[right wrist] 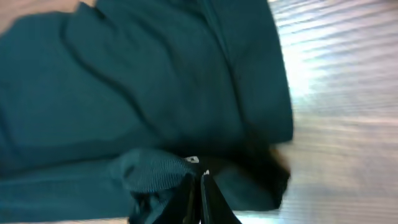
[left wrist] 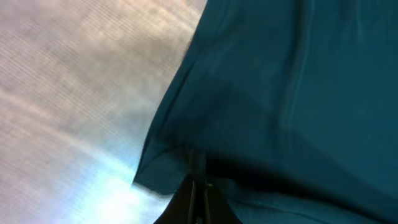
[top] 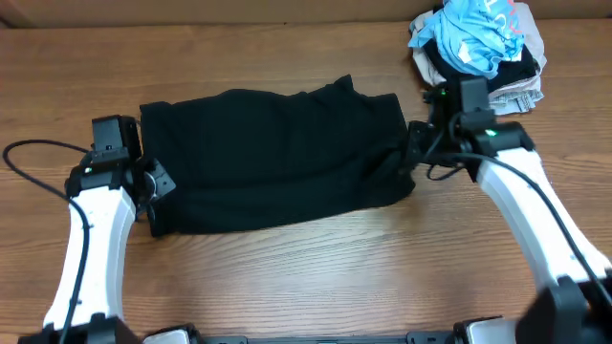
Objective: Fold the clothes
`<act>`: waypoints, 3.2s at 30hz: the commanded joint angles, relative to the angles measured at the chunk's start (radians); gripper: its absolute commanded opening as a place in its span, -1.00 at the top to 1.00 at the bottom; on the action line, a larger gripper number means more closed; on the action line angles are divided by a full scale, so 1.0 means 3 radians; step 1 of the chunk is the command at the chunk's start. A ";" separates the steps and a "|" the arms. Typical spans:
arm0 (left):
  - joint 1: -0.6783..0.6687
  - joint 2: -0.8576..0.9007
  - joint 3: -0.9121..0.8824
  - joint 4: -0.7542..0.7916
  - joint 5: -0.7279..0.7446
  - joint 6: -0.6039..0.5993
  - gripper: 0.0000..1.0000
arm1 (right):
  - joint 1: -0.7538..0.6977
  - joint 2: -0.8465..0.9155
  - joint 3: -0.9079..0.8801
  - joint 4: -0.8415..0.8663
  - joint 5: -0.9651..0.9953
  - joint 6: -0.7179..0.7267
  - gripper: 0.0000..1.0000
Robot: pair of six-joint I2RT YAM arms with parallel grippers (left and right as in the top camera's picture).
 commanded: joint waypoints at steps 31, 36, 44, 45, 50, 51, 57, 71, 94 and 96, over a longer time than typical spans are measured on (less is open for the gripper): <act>0.0212 0.1259 0.1593 0.0785 0.0468 0.1423 -1.00 | 0.0144 0.0730 0.1788 -0.0637 -0.0167 -0.0745 -0.76; 0.0351 0.1943 0.2140 0.0626 0.0694 0.1559 -0.96 | 0.0251 0.0731 0.1780 -0.0679 -0.0154 -0.0745 -0.76; 0.0334 0.2433 0.2323 0.0827 0.0675 0.1929 -0.90 | 0.0366 0.0731 0.1780 -0.0703 -0.0014 -0.0744 -0.57; 0.0334 0.2476 0.2323 0.0867 0.0678 0.1928 -0.90 | 0.0371 0.0731 0.1780 -0.0704 -0.0014 -0.0744 -0.54; 0.0334 0.2642 0.2323 0.0987 0.0676 0.1928 -0.84 | 0.0401 0.0731 0.1776 -0.0708 0.0011 -0.0743 -0.40; 0.0333 0.2669 0.2323 0.1008 0.0678 0.1928 -0.82 | 0.0399 0.0731 0.1776 -0.0704 0.0011 -0.0743 -0.39; 0.0333 0.2797 0.2323 0.1031 0.0690 0.1915 -0.55 | 0.0399 0.0731 0.1776 -0.0684 0.0013 -0.0744 -0.18; 0.0275 0.2903 0.2313 0.0958 0.0689 0.1736 0.49 | 0.0399 0.0731 0.1776 -0.0553 0.0149 -0.0730 0.10; 0.0134 0.2715 0.2319 -0.0220 0.0706 0.1376 0.92 | 0.0397 0.2010 0.1778 0.1114 0.0327 -0.0257 -0.76; 0.0092 0.2715 0.2319 -0.0225 0.0706 0.1375 0.92 | 0.0395 0.2171 0.1778 0.1303 0.0249 0.0013 -0.69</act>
